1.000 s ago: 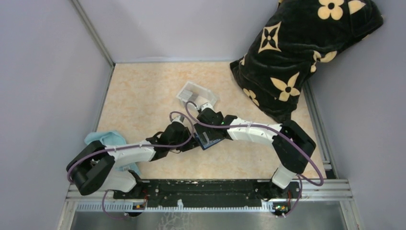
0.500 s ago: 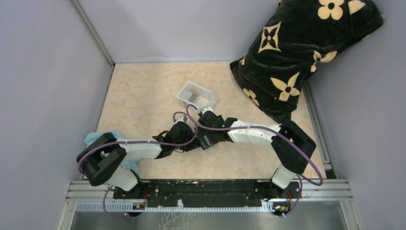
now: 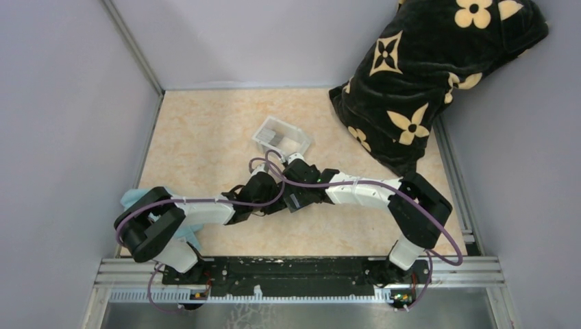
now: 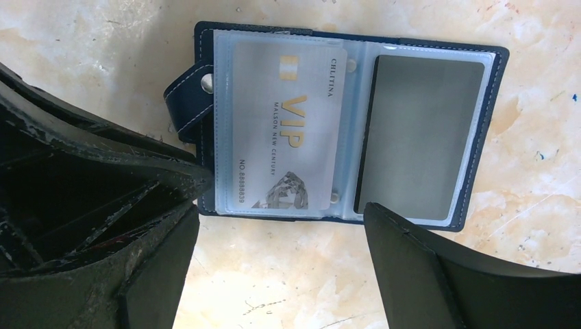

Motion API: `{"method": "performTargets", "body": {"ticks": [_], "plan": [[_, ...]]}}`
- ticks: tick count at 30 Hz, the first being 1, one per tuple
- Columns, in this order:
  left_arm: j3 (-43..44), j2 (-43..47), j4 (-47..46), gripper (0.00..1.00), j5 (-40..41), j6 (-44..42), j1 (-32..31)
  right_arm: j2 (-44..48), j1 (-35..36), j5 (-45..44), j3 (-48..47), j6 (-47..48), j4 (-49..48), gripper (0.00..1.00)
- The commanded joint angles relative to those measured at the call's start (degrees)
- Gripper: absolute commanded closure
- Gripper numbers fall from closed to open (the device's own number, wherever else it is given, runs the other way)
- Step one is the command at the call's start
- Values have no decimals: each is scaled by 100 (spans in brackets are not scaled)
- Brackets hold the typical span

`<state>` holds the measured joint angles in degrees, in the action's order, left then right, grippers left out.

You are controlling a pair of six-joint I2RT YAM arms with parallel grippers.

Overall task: Put the credit cards into the card holder
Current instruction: Insert the credit card into the card holder.

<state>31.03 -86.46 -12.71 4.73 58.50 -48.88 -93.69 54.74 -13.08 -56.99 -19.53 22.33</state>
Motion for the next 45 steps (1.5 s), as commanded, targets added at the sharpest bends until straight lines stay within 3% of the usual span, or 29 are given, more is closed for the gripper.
{"method": "performTargets", "body": {"ticks": [1, 15, 45], "plan": [[44, -117, 331, 76, 212, -2, -25, -29, 66, -239, -125, 35, -117, 10], [-8, -148, 436, 77, 244, 161, -31, -490, 89, -626, -231, 90, -124, 10], [241, -489, 729, 78, 409, 141, -27, -150, 72, -1152, -440, 265, 79, 11]]}}
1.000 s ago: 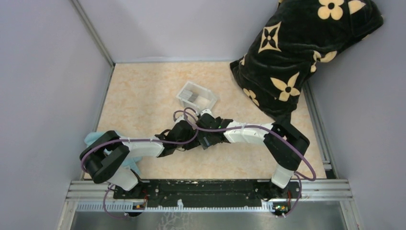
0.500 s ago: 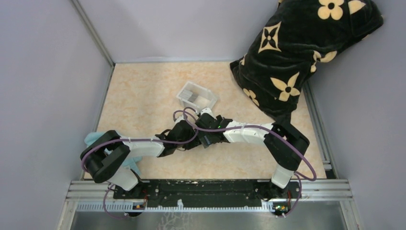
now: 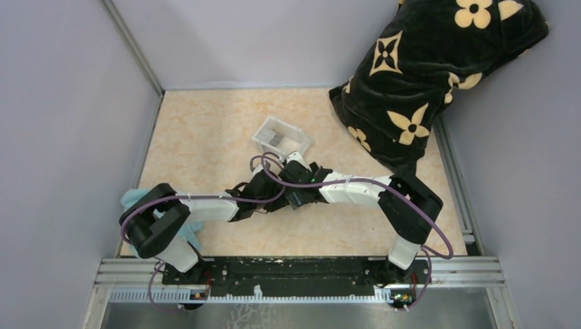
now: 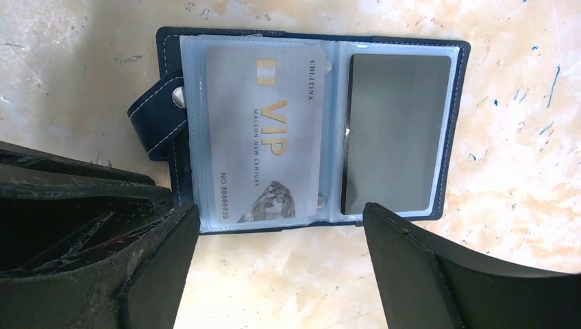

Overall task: Put the credit cards into the card holder
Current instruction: Insert the credit card into the card holder.

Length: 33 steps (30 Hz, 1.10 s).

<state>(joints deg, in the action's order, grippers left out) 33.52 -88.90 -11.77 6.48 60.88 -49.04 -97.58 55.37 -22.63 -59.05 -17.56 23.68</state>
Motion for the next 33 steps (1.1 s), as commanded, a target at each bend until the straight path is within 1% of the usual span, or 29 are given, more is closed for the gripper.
{"method": "performTargets", "body": {"ticks": [1, 13, 19, 23, 28, 33], "plan": [[3, -268, 647, 78, 238, -105, -16, 241, 8, -205, -227, 71, -60, 11], [256, -675, 807, 77, 301, -100, -12, 243, -163, -146, -136, 94, -87, 12], [469, -1062, 1060, 77, 327, -95, -17, 245, -265, -98, -81, 129, -126, 12], [562, -1305, 1190, 77, 319, -36, -8, 491, -337, -68, -54, 169, -168, 12], [789, -1588, 1661, 78, 363, 21, 6, 547, -456, 26, -50, 205, -185, 12], [826, -1759, 2152, 80, 349, 103, 16, 551, -550, 100, -11, 236, -216, 12]]}}
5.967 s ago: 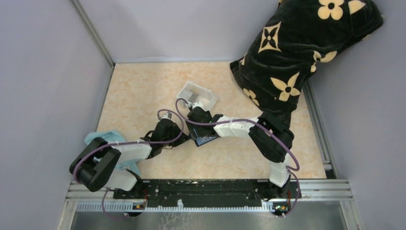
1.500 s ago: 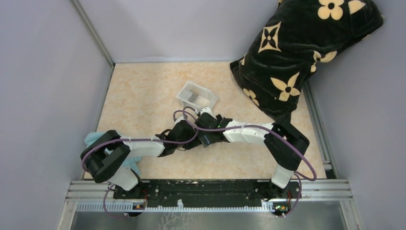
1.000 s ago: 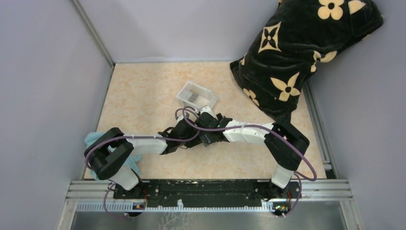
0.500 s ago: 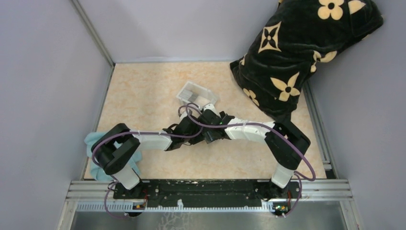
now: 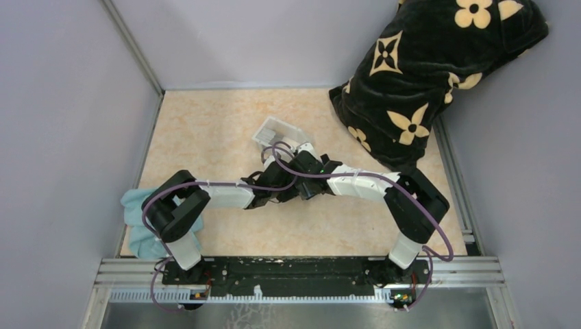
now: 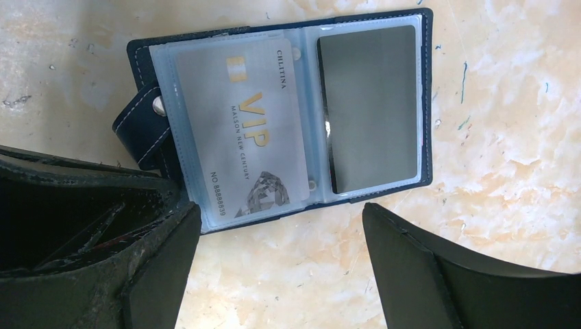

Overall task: Put the credit cards into the card holder
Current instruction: Insert the credit card into the card holder.

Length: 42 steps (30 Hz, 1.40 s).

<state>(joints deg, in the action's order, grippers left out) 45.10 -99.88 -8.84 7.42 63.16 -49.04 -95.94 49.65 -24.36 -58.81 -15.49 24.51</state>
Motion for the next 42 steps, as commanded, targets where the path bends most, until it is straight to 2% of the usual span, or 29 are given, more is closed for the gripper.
{"method": "performTargets", "body": {"ticks": [1, 15, 32, 37, 42], "plan": [[-347, -699, 1950, 80, 240, -108, 17, 384, -3, 288, -16, 24, -325, 12], [-351, -1116, 2560, 80, -15, 59, 34, 306, -209, 346, 212, -35, -510, 12], [-548, -1365, 2202, 80, -310, 494, 140, 498, -670, 281, 431, -215, -825, 15], [-546, -1119, 2220, 80, -206, 562, 159, 714, -676, 365, 375, -174, -786, 15], [-354, -536, 2364, 74, 205, 516, 158, 796, -709, 338, 258, -118, -759, 15]]}}
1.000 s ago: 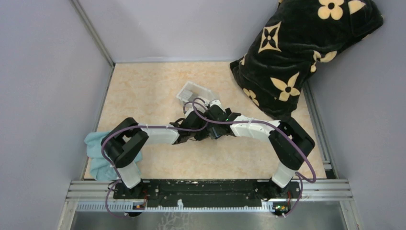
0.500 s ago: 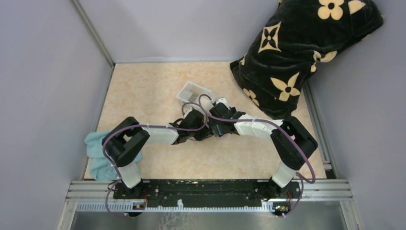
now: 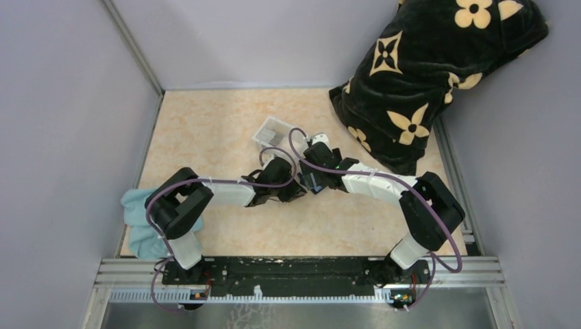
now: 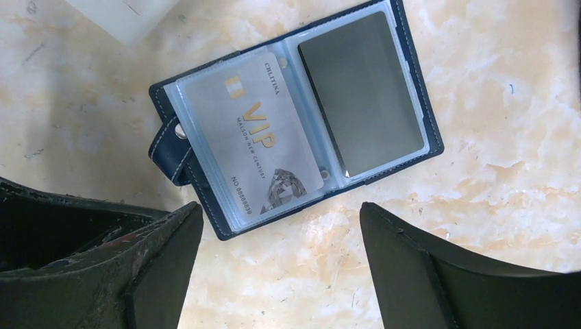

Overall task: Put the credit cards into the card holder
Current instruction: Insert the credit card into the card holder.

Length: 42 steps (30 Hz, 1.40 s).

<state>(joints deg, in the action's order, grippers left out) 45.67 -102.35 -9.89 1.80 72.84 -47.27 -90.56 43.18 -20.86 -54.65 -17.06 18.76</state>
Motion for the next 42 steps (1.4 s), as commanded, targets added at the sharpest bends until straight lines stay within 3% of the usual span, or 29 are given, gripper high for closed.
{"method": "performTargets", "body": {"ticks": [1, 7, 12, 20, 29, 42], "plan": [[-299, -246, 2536, 72, 846, -485, -20, 211, -82, 18, -188, 63, -185, 15], [127, -73, 2397, 60, 973, -652, -20, 66, -375, 118, -203, 80, -377, 15], [234, 15, 1891, 59, 888, -847, -28, 63, -770, 243, -259, 68, -609, 21], [742, 100, 1661, 69, 901, -1180, -75, -549, -1455, 491, -669, -67, -746, 42], [999, 83, 1608, 73, 971, -1412, -140, -1000, -1893, 557, -895, -137, -961, 69], [1344, 141, 1188, 76, 1014, -2033, -426, -1326, -2024, 747, -868, -246, -1018, 80]]}}
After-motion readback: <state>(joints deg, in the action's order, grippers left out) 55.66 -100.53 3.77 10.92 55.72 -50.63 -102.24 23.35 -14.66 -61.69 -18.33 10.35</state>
